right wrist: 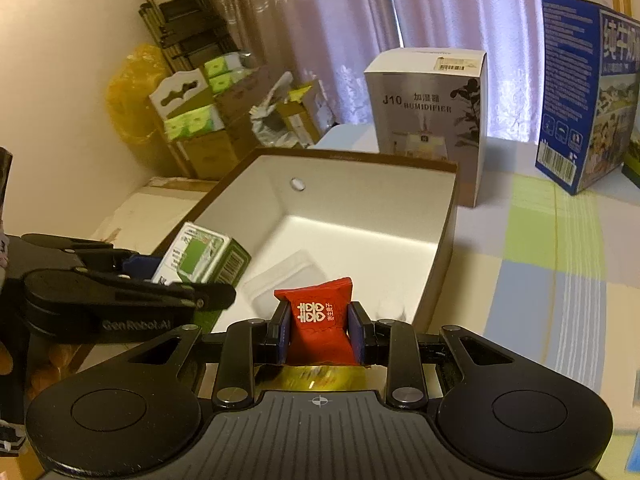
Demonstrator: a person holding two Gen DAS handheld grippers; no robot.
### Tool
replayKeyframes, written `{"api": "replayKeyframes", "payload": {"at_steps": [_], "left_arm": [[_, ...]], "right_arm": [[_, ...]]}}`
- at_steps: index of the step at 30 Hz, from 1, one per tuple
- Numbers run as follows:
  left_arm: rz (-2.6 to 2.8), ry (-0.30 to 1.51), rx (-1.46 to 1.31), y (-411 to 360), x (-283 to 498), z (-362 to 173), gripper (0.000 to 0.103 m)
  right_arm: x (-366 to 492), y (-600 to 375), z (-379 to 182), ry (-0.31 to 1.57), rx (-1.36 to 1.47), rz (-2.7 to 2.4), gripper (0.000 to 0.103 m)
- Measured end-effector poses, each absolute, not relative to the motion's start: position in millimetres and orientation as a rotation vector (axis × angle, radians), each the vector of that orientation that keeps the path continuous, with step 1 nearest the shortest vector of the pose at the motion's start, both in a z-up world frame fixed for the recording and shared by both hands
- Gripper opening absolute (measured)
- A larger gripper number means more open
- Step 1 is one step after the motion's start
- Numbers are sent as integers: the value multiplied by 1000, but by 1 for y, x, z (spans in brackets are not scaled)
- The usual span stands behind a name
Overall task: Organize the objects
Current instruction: 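Carry the medicine box and the red packet in both grippers toward the brown box, then open both grippers to drop the medicine box and red packet into the box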
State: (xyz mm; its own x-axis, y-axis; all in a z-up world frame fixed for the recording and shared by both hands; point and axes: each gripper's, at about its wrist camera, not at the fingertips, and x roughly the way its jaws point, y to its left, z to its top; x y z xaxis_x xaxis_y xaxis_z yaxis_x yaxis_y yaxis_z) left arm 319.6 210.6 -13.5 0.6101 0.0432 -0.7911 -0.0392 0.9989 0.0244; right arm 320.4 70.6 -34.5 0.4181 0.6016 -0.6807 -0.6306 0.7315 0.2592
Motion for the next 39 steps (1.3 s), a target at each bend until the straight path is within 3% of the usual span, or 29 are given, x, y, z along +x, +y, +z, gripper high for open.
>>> {"api": "replayKeyframes", "payload": {"at_steps": [20, 26, 31, 39], "left_arm": [[7, 956, 136, 223, 449, -57, 52], [5, 904, 150, 222, 455, -52, 67], [9, 898, 125, 227, 451, -48, 69], [14, 896, 74, 236, 434, -39, 74]], "right_arm": [[409, 112, -60, 850, -130, 713, 27], [416, 113, -61, 851, -129, 706, 27], [420, 116, -61, 856, -120, 710, 27], [413, 113, -55, 833, -137, 722, 40]]}}
